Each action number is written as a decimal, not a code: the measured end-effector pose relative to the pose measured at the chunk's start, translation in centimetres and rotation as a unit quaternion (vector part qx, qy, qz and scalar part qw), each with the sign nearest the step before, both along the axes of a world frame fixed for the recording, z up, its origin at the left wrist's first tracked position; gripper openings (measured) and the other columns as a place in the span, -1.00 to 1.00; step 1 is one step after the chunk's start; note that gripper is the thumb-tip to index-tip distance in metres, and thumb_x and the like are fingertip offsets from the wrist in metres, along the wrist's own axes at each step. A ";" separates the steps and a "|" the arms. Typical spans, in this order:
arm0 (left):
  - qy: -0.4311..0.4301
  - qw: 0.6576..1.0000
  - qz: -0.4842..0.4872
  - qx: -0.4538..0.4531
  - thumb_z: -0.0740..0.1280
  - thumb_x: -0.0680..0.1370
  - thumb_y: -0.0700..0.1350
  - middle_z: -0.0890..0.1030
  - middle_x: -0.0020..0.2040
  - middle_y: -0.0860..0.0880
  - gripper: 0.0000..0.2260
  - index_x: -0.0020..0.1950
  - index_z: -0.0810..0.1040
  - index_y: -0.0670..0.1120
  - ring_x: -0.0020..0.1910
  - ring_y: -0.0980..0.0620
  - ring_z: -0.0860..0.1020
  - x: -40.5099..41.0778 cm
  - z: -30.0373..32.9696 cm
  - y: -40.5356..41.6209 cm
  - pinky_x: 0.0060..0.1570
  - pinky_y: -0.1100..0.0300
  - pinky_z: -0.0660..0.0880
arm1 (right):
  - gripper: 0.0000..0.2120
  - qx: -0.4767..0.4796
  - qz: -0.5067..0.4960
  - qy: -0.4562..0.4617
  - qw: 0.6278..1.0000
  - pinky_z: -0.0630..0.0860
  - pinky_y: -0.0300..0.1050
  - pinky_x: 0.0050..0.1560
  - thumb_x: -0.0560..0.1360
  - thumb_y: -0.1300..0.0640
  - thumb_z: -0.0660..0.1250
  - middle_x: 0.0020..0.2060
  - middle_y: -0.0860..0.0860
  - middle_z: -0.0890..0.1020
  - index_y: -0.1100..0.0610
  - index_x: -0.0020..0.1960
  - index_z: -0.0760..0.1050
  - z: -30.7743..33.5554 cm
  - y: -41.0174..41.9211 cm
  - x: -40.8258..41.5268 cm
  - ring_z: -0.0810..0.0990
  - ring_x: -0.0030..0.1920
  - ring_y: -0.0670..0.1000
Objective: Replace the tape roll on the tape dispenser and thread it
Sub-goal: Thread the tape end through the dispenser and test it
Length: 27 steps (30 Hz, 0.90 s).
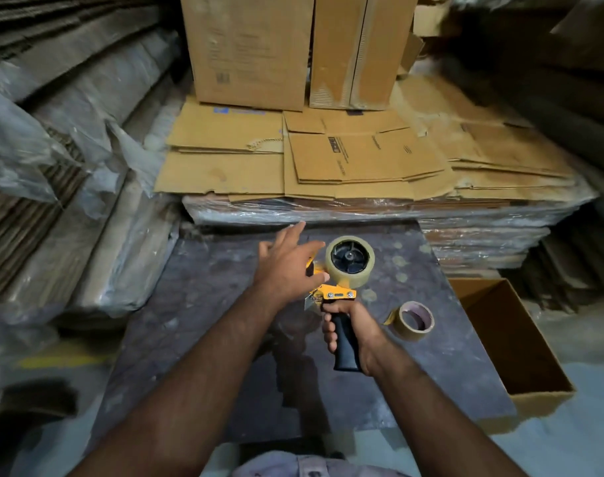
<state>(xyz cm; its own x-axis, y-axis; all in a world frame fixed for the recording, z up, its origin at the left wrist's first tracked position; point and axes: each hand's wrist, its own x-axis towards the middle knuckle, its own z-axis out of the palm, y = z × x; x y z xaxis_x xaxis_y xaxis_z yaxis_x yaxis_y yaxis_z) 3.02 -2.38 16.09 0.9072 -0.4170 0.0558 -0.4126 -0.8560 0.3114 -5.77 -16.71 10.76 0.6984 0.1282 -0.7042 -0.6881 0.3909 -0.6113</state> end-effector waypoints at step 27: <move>-0.143 0.969 -0.051 -0.194 0.49 0.39 0.00 0.48 0.33 0.09 -0.97 -0.24 0.68 0.10 0.35 0.03 0.34 1.2 0.7 4.7 0.13 0.01 0.17 | -0.83 0.026 -0.014 -0.005 1.000 0.32 -0.24 -0.51 0.42 0.15 0.33 -0.44 -0.04 0.41 0.09 -0.34 0.45 5.0 5.4 -0.8 0.32 -0.53 -0.07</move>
